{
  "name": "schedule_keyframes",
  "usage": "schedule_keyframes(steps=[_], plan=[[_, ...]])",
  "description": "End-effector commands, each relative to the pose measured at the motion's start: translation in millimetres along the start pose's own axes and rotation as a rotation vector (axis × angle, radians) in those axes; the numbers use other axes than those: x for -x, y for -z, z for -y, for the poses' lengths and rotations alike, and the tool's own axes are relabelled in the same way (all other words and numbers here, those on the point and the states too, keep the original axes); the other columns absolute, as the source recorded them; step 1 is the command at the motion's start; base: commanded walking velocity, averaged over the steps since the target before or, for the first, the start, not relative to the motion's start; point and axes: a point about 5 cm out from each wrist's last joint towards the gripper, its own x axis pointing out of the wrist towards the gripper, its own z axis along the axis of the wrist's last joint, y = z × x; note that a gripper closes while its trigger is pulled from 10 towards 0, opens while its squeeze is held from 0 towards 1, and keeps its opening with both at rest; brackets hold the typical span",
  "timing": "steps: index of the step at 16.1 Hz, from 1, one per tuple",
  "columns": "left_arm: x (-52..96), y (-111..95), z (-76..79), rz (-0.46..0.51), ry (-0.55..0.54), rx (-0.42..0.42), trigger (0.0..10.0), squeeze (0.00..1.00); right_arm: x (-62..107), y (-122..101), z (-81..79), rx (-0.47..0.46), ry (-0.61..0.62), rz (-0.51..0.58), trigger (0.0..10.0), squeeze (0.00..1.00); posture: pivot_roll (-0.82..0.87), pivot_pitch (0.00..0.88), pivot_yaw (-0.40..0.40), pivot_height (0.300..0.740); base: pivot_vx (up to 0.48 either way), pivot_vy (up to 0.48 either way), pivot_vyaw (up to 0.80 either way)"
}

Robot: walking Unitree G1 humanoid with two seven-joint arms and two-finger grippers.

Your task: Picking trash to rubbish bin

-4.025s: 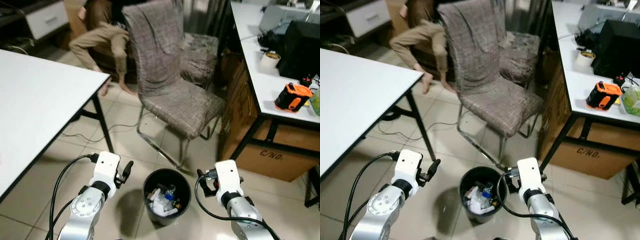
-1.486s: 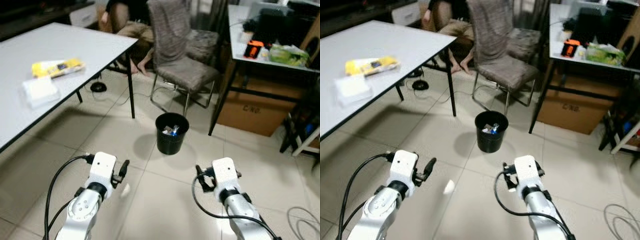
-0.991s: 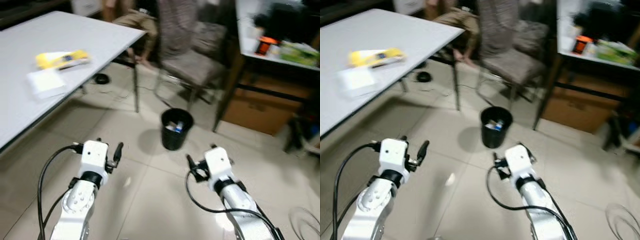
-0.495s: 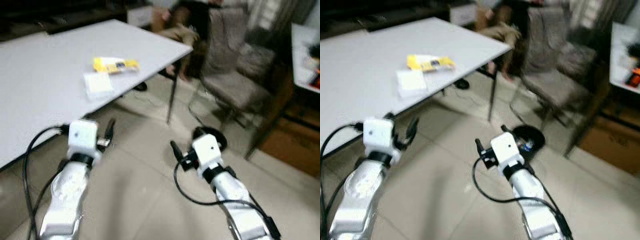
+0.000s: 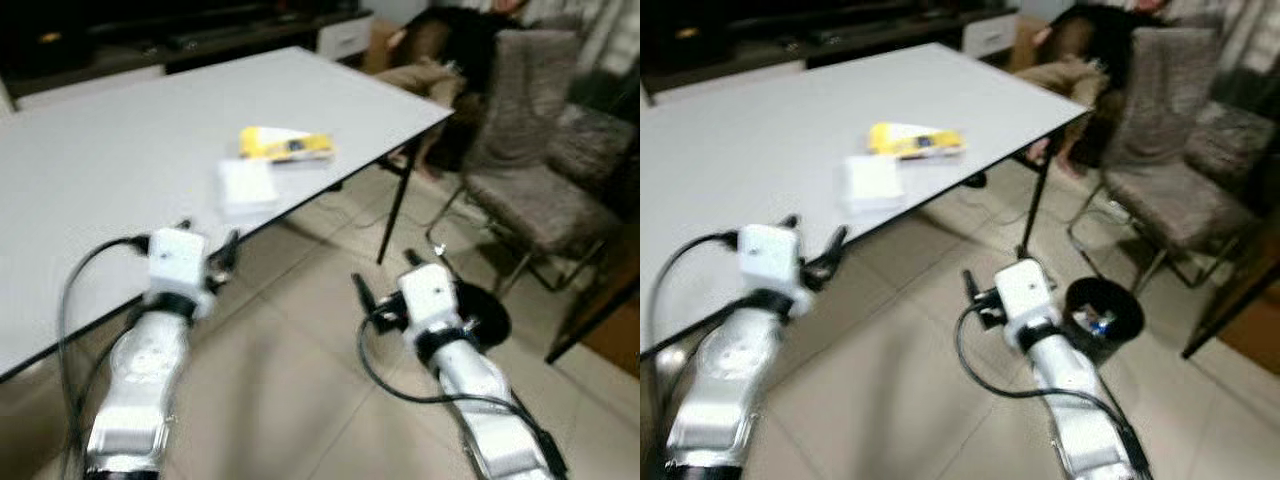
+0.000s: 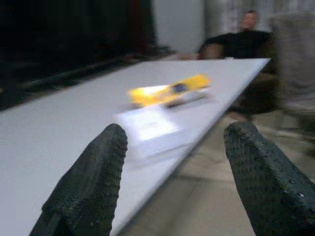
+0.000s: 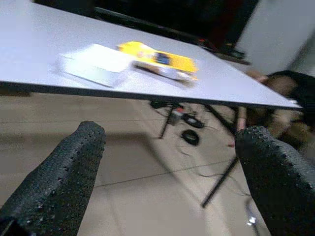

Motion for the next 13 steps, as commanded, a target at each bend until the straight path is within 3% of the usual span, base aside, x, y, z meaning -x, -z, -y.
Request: schedule_keyframes(steps=[1,9,13], plan=[[-0.8,3.9,-4.3,-0.028,0.002,-0.019,10.0,0.0,-1.7,-3.3,1.5,-0.012,0.015,0.015,10.0,0.0,0.0,0.0,-0.038,0.74,0.36,0.0,0.0],[-3.5,8.4,-14.8,-0.068,-0.053,-0.006,10.0,0.0,-1.3,-0.8,-0.1,-0.028,0.012,0.006,10.0,0.0,0.01,0.0,-0.044,0.74,0.36,0.0,0.0],[-4.1,8.7,-15.6,-0.073,-0.057,-0.004,10.0,0.0,-2.2,-0.6,-3.5,0.007,-0.021,0.004,10.0,0.0,0.01,0.0,-0.043,0.74,0.359,0.0,0.0]])
